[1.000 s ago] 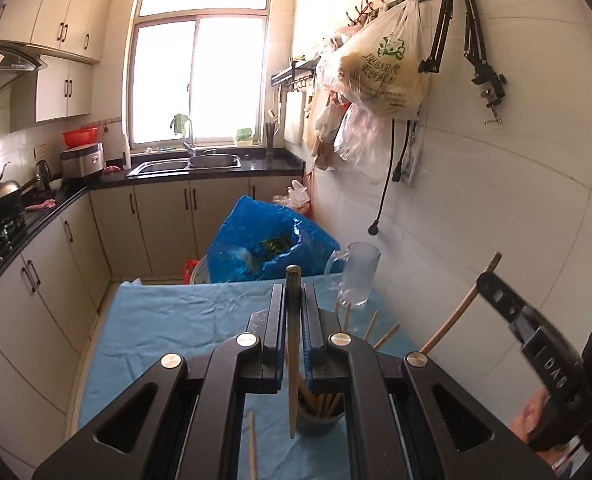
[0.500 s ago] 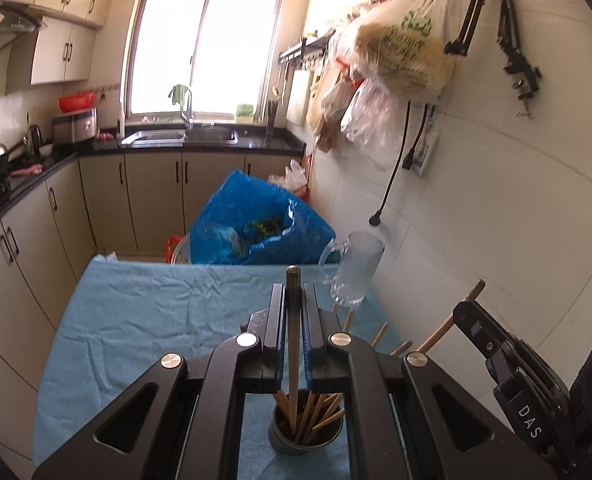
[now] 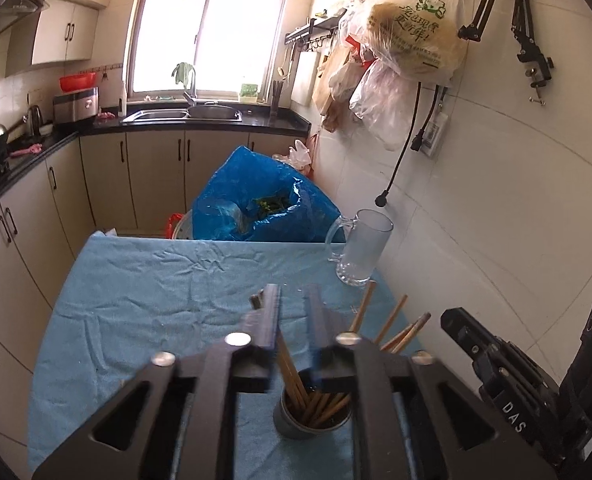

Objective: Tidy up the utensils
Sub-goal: 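Open both tools and move them back over the last chopsticks on the towel, then grasp a chopstick with the left tool while the right tool grasps the other, then lift both held chopsticks upright and carry them toward the black cup, then lower the right tool's chopstick into the cup while the left tool inserts its own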

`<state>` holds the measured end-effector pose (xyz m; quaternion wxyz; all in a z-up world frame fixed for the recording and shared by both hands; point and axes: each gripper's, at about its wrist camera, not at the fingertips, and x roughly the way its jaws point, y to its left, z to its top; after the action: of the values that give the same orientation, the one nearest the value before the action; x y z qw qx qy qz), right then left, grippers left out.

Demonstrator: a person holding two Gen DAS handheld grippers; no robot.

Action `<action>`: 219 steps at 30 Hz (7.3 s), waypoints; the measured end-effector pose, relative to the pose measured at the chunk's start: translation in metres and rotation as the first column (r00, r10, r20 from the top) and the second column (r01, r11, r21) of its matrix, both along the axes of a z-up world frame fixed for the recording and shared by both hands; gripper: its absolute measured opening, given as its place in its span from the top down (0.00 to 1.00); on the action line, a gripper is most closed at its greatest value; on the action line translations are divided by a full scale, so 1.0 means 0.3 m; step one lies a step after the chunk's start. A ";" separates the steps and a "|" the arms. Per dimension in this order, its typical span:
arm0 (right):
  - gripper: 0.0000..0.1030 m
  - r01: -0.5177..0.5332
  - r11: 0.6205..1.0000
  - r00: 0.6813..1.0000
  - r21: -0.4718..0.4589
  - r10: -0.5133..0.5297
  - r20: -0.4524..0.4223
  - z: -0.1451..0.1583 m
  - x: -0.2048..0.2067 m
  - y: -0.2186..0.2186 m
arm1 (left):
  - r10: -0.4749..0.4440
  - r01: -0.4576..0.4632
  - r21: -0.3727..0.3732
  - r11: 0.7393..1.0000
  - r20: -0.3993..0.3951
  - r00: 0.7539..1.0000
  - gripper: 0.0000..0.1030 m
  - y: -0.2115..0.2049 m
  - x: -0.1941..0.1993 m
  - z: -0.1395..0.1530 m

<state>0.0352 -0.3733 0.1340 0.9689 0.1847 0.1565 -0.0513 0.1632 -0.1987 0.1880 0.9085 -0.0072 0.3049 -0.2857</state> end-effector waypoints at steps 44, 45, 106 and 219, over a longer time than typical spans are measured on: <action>0.54 -0.279 0.950 0.782 0.143 0.311 -0.540 -0.524 0.284 0.485 | 0.304 -0.259 0.182 0.949 -0.297 0.905 0.48 0.702 0.055 -0.487; 0.54 -0.275 0.952 0.779 0.132 0.301 -0.550 -0.526 0.303 0.491 | 0.305 -0.261 0.177 0.949 -0.298 0.905 0.48 0.707 0.057 -0.487; 0.87 -0.335 0.942 0.617 -0.033 0.192 -0.763 -0.602 0.581 0.555 | 0.235 -0.079 0.322 0.944 -0.481 0.845 0.94 0.520 0.423 -0.753; 0.94 0.019 0.998 0.998 -0.061 -0.014 0.067 0.037 -0.013 0.018 | -0.029 0.026 0.057 0.998 0.059 0.998 0.95 -0.034 -0.045 -0.028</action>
<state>0.0312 -0.3678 0.1452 0.9783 0.1576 0.1211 -0.0580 0.1496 -0.2091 0.1795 0.9130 0.0308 0.2857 -0.2897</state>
